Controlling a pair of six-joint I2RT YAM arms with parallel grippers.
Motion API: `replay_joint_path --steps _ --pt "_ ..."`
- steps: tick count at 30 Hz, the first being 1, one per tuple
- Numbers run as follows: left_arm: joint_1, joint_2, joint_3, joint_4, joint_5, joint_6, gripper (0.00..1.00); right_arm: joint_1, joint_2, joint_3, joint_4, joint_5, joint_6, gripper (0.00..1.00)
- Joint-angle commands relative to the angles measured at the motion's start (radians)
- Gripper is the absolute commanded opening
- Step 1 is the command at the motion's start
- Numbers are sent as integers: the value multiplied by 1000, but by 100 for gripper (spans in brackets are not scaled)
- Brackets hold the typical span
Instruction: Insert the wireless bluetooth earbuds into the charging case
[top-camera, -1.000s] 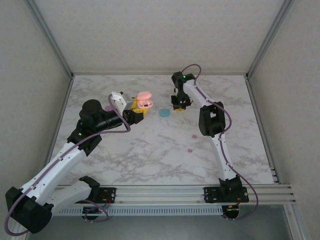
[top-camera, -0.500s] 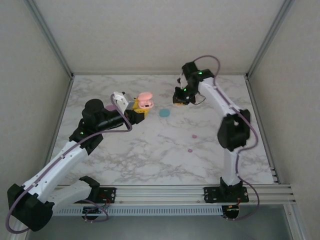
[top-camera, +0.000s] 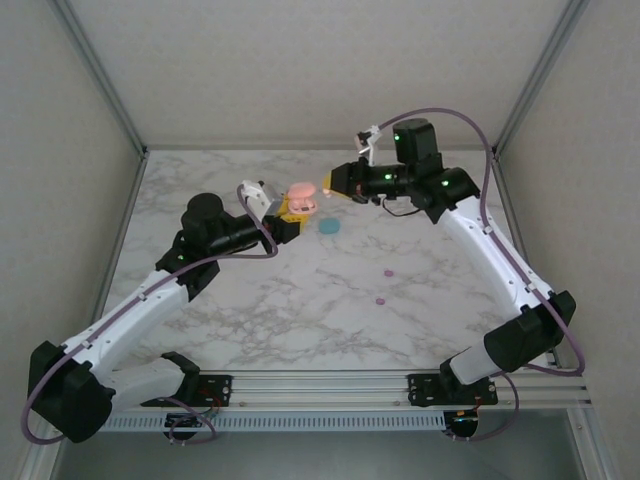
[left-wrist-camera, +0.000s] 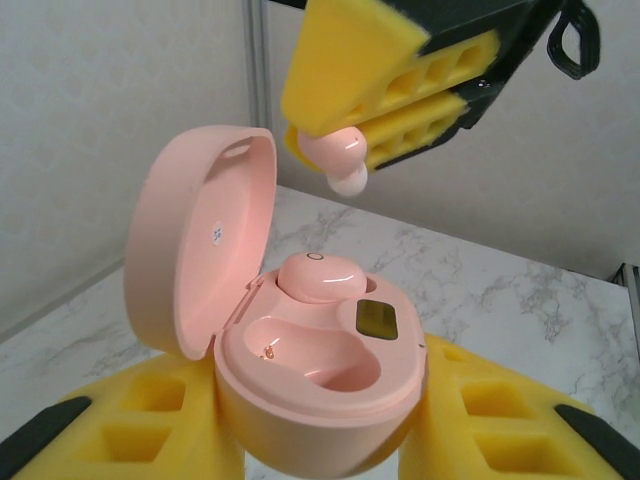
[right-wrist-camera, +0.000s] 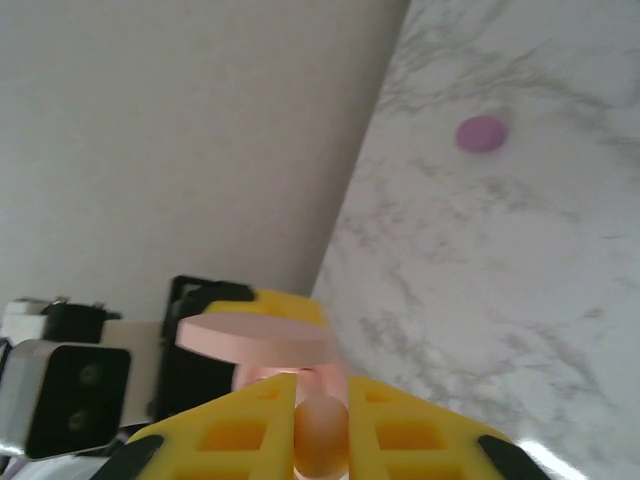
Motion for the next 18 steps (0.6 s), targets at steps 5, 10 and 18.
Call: replay_joint_path --steps 5,10,18 --pt "-30 13 6 81 -50 34 19 88 0 13 125 -13 81 16" --pt "-31 16 9 87 -55 20 19 119 6 12 126 14 83 16" --pt "-32 20 14 99 -52 -1 20 144 14 19 104 79 61 16"
